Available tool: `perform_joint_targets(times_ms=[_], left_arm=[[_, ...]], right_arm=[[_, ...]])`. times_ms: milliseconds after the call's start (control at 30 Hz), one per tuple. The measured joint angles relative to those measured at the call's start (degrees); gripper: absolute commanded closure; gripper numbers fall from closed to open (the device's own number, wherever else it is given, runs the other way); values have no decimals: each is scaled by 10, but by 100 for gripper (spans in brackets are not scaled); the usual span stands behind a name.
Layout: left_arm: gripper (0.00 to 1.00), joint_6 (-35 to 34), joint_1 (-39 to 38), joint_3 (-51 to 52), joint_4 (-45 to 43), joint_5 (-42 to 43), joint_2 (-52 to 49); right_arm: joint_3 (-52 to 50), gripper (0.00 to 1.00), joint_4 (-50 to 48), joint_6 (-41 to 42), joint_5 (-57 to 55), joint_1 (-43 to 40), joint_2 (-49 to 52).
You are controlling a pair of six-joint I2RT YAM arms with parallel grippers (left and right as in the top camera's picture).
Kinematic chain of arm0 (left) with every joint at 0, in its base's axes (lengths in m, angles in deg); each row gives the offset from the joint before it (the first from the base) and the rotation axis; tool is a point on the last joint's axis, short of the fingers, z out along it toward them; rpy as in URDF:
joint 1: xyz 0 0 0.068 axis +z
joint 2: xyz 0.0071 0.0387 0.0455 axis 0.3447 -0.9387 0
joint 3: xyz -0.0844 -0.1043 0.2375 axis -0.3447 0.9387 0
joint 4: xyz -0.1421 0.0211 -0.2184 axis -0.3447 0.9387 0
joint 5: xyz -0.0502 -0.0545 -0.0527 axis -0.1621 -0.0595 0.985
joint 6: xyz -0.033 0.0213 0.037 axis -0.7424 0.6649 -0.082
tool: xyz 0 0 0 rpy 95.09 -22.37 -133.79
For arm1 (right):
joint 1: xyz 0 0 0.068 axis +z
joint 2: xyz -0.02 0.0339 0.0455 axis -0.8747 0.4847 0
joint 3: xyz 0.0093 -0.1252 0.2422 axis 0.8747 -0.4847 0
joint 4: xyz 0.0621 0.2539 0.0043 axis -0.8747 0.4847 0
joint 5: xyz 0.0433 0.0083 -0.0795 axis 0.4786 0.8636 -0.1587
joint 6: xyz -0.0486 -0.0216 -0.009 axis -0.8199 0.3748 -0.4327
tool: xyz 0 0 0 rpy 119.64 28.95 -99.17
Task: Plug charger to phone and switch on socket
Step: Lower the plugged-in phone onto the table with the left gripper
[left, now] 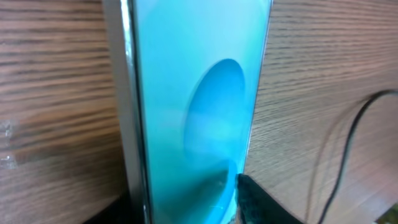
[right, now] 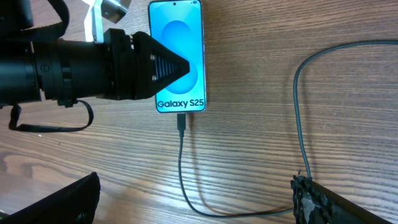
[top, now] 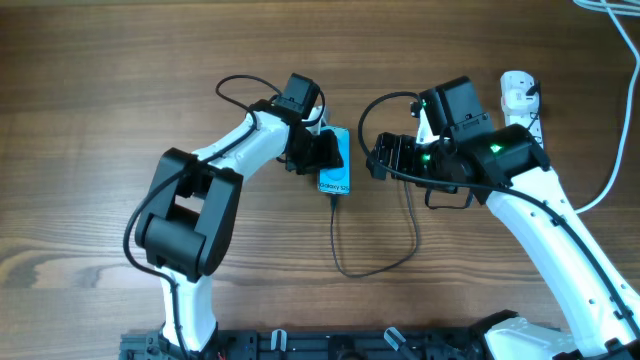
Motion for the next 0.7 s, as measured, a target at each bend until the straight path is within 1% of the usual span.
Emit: perform_joint_targets(times_ms=[133,167,200,233,267,567,700], left_arm=[[32,0,-1,-3,6,-16,5],[29,0,-1,-4,7,-17,5],[20,0,-1,-4,7,-19,6],[7,0,-1,-5,7,-20,6],[0,-2,-1,-5,7,-20,8],[0,0,1,-7,25,-51,21],[0,-6,19,7,39,-73,55]], right_arm=[[0,0,1,0,0,0,0],[0,0,2,0,0,0,0],[0,0,4,0,0,0,0],[0,0,5,0,0,0,0],[0,0,9,0,0,0,0],[0,0,17,0,0,0,0],[0,0,26,0,-5,0,0]])
